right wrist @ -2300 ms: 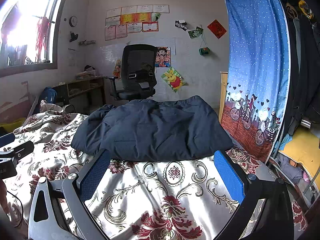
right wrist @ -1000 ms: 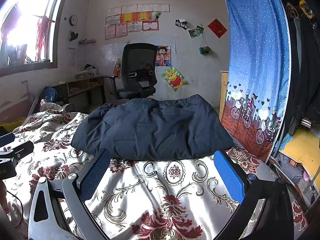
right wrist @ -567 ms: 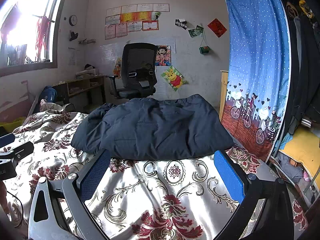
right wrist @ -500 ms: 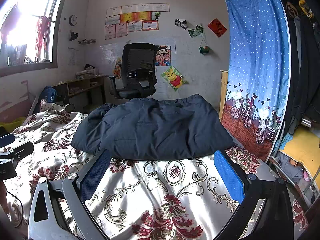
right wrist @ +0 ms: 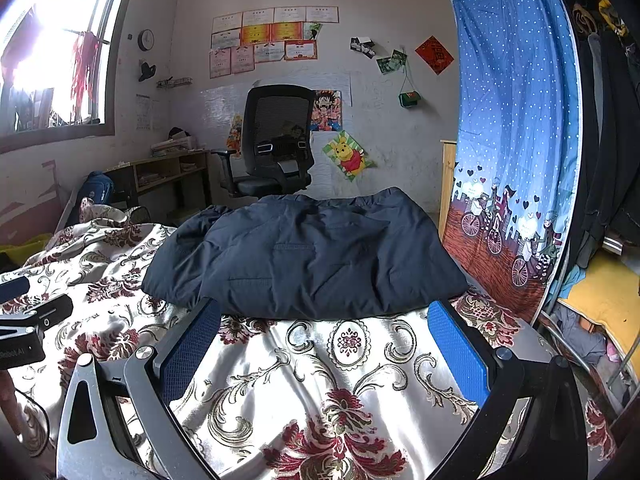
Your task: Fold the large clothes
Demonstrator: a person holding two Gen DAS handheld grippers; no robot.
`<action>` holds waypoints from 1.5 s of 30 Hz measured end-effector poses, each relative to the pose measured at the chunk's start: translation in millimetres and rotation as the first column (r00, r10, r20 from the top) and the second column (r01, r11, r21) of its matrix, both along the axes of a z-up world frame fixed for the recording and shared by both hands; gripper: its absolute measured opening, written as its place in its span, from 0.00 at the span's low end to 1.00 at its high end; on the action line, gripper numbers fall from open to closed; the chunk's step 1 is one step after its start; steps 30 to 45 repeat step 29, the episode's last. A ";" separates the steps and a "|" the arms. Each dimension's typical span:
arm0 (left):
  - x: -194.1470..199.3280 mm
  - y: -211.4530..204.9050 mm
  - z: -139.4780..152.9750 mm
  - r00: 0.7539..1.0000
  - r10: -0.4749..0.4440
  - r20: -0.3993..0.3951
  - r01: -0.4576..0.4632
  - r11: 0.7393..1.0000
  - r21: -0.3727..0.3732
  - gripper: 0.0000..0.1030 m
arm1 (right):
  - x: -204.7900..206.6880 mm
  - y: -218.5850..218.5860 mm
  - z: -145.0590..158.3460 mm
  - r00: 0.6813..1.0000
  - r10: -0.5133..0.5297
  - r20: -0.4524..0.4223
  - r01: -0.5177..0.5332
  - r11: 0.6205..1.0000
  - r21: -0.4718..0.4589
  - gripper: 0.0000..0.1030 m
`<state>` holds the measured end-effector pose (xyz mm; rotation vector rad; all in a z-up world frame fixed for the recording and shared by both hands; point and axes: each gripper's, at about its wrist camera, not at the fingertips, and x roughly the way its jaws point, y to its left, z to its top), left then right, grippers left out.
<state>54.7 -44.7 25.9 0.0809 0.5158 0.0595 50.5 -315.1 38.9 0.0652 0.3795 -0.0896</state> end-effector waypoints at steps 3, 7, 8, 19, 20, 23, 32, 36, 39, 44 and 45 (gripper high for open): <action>-0.5 -0.2 0.2 1.000 -0.005 -0.001 0.005 1.000 0.007 1.00 | 0.1 0.2 -1.4 1.000 0.000 -0.001 0.000 1.000 0.000 0.99; 1.0 0.0 0.9 1.000 -0.012 -0.003 0.012 1.000 0.004 1.00 | -0.2 0.8 -3.1 1.000 0.000 -0.002 0.000 1.000 0.000 0.99; 1.1 0.0 1.1 1.000 -0.013 -0.002 0.013 1.000 0.005 1.00 | 0.1 0.5 -2.6 1.000 0.000 -0.002 0.000 1.000 0.001 0.99; 1.3 0.5 2.4 1.000 -0.018 0.000 0.018 1.000 0.008 1.00 | 0.3 0.1 -2.2 1.000 0.000 -0.003 0.000 1.000 0.001 0.99; 1.6 0.6 2.4 1.000 -0.018 -0.001 0.018 1.000 0.009 1.00 | 0.3 0.0 -2.0 1.000 0.000 -0.003 0.000 1.000 0.001 0.99; 1.6 0.4 2.2 1.000 -0.019 -0.003 0.019 1.000 0.009 1.00 | -0.3 1.0 -4.2 1.000 0.000 -0.005 0.000 1.000 0.002 0.99; 4.4 2.1 0.7 0.999 -0.031 -0.033 0.031 1.000 0.005 1.00 | -2.8 1.7 -11.6 1.000 0.000 -0.012 0.000 1.000 0.006 0.99; 4.4 2.1 0.7 0.999 -0.031 -0.033 0.031 1.000 0.005 1.00 | -2.8 1.7 -11.6 1.000 0.000 -0.012 0.000 1.000 0.006 0.99; 4.4 2.1 0.7 0.999 -0.031 -0.033 0.031 1.000 0.005 1.00 | -2.8 1.7 -11.6 1.000 0.000 -0.012 0.000 1.000 0.006 0.99; 4.4 2.1 0.7 0.999 -0.031 -0.033 0.031 1.000 0.005 1.00 | -2.8 1.7 -11.6 1.000 0.000 -0.012 0.000 1.000 0.006 0.99; 4.4 2.1 0.7 0.999 -0.031 -0.033 0.031 1.000 0.005 1.00 | -2.8 1.7 -11.6 1.000 0.000 -0.012 0.000 1.000 0.006 0.99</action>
